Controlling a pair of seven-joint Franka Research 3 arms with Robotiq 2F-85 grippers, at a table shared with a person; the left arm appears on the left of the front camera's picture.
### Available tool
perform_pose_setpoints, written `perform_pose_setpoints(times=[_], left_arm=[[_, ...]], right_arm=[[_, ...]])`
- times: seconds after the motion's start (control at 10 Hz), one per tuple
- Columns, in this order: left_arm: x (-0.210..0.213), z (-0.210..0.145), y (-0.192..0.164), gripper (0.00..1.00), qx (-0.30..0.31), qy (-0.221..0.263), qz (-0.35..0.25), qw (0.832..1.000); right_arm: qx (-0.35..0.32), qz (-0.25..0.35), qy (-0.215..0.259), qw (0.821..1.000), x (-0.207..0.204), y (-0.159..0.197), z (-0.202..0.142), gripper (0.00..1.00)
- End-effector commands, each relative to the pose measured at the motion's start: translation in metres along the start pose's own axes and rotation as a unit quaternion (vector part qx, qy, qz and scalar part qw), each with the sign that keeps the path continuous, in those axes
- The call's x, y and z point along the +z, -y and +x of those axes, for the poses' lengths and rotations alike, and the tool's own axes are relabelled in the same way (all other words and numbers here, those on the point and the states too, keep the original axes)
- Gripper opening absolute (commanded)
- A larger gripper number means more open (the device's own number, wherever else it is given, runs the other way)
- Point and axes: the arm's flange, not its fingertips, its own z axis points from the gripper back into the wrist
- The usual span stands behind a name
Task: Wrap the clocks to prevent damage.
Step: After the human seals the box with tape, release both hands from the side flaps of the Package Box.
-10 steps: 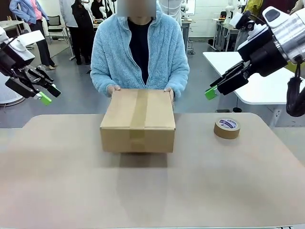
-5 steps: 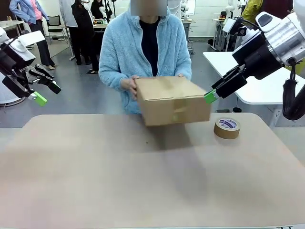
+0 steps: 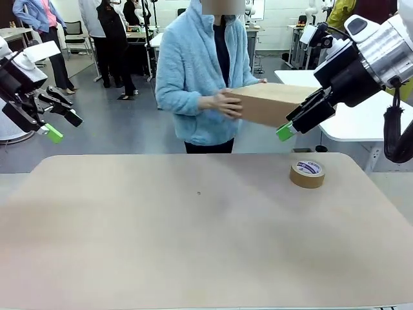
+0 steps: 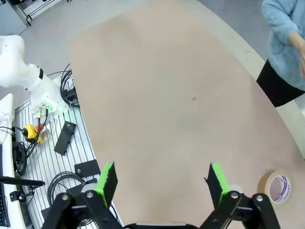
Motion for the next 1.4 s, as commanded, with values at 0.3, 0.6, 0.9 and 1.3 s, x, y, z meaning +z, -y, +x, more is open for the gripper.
perform_pose_setpoints(times=[0.3,0.6,0.9,1.3], left_arm=[[0.0,0.001,0.0,1.0,0.0,0.001,0.0,1.0],[0.001,-0.006,-0.008,1.0,0.034,0.038,0.012,0.999],[0.018,-0.021,-0.016,1.0,0.066,0.108,0.071,0.989],[0.031,-0.03,-0.024,1.0,0.076,0.124,0.087,0.985]], right_arm=[[0.0,-0.004,0.002,1.0,-0.001,0.0,-0.001,1.0],[-0.015,0.02,0.026,0.999,0.004,0.031,0.008,1.0],[-0.013,0.105,0.097,0.99,0.021,0.11,-0.003,1.0],[0.049,0.175,0.135,0.974,0.028,0.146,-0.031,1.0]])
